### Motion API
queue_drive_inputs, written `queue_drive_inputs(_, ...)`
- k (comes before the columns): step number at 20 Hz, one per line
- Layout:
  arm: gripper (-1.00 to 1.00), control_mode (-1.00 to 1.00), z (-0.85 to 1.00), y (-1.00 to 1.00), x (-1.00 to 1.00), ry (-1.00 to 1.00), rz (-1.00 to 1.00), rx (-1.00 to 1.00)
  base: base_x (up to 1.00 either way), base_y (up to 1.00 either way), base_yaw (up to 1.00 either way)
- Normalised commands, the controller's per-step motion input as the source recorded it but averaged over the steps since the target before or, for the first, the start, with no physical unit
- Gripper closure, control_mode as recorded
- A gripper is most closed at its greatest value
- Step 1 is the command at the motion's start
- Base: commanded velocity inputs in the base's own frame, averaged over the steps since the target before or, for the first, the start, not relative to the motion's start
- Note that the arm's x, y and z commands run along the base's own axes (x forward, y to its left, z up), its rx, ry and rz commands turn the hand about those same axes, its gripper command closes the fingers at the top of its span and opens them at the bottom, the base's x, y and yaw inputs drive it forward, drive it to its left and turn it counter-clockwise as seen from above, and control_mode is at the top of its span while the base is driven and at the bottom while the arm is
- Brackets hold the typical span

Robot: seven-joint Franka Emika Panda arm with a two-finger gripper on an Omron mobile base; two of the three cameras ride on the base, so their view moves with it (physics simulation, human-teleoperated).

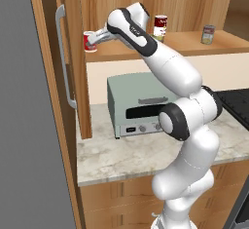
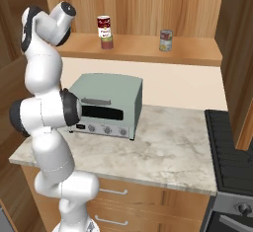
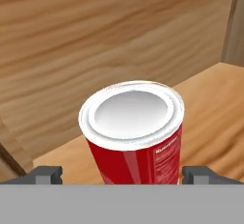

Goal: Stack two cans on top of the other two cans in the cabinet.

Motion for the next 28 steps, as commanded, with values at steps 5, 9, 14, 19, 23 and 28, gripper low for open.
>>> queue_drive_inputs(5,-1.00,-1.00,-0.04,0.08,0.08,0.00,0.00,0.00,0.00,0.00,0.00)
queue_drive_inputs(9,-1.00,-1.00,-0.08,0.12,0.03,0.00,0.00,0.00,0.00,0.00,0.00)
queue_drive_inputs(14,-1.00,-1.00,-0.04,0.11,0.07,0.00,0.00,0.00,0.00,0.00,0.00)
queue_drive_inputs(19,1.00,-1.00,0.00,0.02,0.05,0.00,0.00,0.00,0.00,0.00,0.00)
queue_drive_inputs(23,1.00,-1.00,0.00,-0.05,0.01,0.00,0.00,0.00,0.00,0.00,0.00)
queue_drive_inputs(28,1.00,-1.00,0.00,-0.22,-0.12,0.00,0.00,0.00,0.00,0.00,0.00)
